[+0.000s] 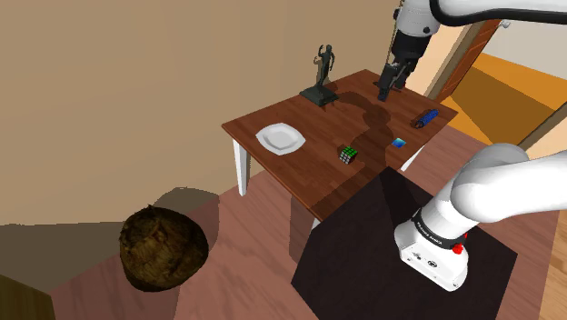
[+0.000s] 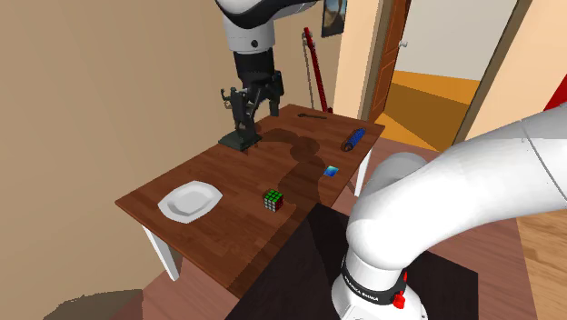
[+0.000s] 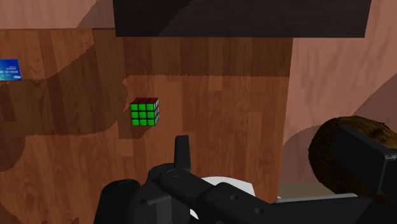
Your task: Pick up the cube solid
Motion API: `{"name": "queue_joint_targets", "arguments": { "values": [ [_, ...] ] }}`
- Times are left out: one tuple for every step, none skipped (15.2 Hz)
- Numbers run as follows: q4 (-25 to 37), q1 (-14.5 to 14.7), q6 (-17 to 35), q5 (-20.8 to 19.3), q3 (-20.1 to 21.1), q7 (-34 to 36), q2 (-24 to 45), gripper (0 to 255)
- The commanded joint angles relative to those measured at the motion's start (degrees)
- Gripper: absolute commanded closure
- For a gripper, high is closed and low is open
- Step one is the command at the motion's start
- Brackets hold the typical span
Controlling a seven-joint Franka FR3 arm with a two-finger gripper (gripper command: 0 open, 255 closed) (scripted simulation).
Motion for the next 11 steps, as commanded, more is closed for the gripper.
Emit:
{"name": "queue_joint_targets", "arguments": {
  "values": [
    [0.00, 0.00, 0.00, 0.00, 0.00, 0.00, 0.00, 0],
    [-1.50, -0.19, 1.92, -0.43, -0.81, -0.79, 0.29, 0],
    [-2.92, -0.40, 3.87, -0.86, -1.63, -1.58, 0.69, 0],
    [-4.27, -0.62, 5.85, -1.30, -2.46, -2.36, 1.20, 0],
    [-5.54, -0.84, 7.86, -1.75, -3.30, -3.15, 1.81, 0],
    [-6.74, -1.07, 9.91, -2.19, -4.15, -3.93, 2.54, 0],
    [-7.86, -1.32, 12.00, -2.63, -5.00, -4.73, 3.39, 0],
    [-8.89, -1.56, 14.12, -3.07, -5.86, -5.52, 4.35, 0],
    [-9.84, -1.80, 16.28, -3.49, -6.73, -6.31, 5.44, 0],
    [-10.71, -2.04, 18.47, -3.91, -7.61, -7.11, 6.65, 0],
    [-11.48, -2.27, 20.69, -4.30, -8.49, -7.92, 7.98, 0]
  ]
}}
